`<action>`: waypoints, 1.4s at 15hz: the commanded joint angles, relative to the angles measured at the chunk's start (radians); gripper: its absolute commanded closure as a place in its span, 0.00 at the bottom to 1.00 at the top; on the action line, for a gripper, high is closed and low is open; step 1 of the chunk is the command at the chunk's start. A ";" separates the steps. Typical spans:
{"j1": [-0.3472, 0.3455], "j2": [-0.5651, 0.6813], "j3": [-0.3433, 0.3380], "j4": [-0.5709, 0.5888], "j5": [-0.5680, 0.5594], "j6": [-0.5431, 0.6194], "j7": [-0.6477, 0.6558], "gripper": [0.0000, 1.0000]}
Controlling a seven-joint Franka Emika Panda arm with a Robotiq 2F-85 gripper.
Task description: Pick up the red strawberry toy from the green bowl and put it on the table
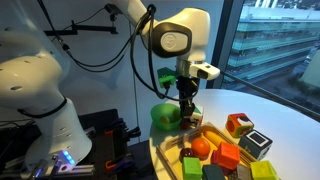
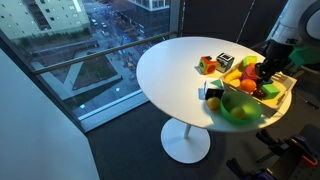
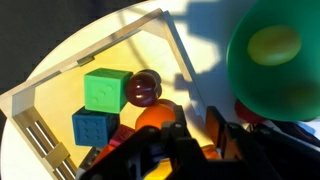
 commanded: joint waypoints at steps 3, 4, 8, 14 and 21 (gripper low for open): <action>-0.006 0.020 -0.011 0.022 -0.003 -0.048 0.002 0.49; -0.005 0.022 -0.011 0.022 -0.001 -0.051 0.001 0.42; 0.001 0.018 -0.011 0.020 0.011 -0.082 -0.020 0.11; 0.031 -0.032 0.000 0.024 0.046 -0.247 -0.122 0.00; 0.080 -0.113 0.045 0.079 0.046 -0.509 -0.106 0.00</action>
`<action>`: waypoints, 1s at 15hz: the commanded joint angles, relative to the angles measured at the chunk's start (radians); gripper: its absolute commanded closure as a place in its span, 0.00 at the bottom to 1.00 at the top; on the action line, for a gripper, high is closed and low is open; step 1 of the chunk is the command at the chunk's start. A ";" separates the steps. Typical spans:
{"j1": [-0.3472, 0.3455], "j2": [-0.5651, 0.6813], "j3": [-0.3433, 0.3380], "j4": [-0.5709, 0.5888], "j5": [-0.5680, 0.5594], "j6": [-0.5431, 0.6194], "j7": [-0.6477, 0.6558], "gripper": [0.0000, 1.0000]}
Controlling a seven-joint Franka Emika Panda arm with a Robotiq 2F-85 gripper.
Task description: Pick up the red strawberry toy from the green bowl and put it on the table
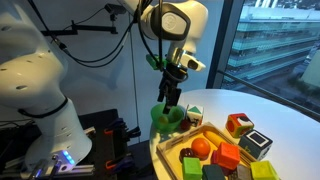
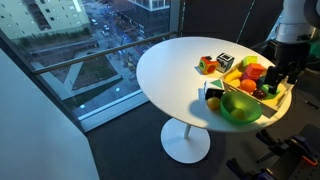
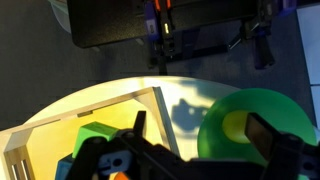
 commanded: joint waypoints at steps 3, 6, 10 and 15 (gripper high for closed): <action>0.029 -0.075 0.035 0.062 0.025 -0.179 -0.003 0.00; 0.041 -0.111 0.045 0.079 0.029 -0.216 -0.006 0.00; 0.053 -0.170 0.050 0.069 0.049 -0.174 -0.016 0.00; 0.059 -0.225 0.052 0.056 0.080 -0.118 -0.018 0.00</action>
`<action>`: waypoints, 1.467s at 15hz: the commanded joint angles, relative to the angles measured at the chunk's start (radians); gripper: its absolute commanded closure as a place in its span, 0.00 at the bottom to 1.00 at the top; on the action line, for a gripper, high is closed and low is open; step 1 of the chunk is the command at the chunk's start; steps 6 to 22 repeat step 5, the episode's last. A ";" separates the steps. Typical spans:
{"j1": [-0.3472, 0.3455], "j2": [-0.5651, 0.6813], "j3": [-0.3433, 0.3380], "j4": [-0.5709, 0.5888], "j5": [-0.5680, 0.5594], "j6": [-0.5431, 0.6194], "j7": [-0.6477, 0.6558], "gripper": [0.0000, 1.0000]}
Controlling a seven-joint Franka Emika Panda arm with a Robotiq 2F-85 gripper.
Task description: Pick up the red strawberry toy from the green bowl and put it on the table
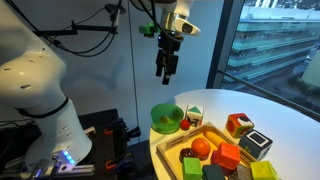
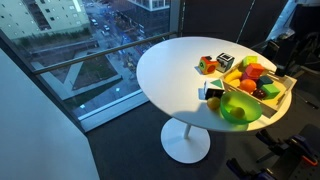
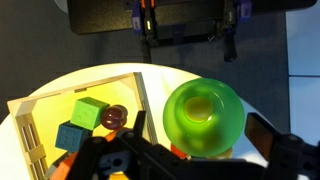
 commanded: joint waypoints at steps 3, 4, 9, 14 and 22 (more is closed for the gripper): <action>-0.005 -0.022 0.008 -0.001 0.004 0.024 -0.002 0.00; -0.005 -0.024 0.009 -0.004 0.004 0.030 -0.002 0.00; -0.005 -0.023 0.010 -0.006 0.004 0.034 -0.002 0.00; -0.005 -0.023 0.010 -0.006 0.004 0.034 -0.002 0.00; -0.005 -0.023 0.010 -0.006 0.004 0.034 -0.002 0.00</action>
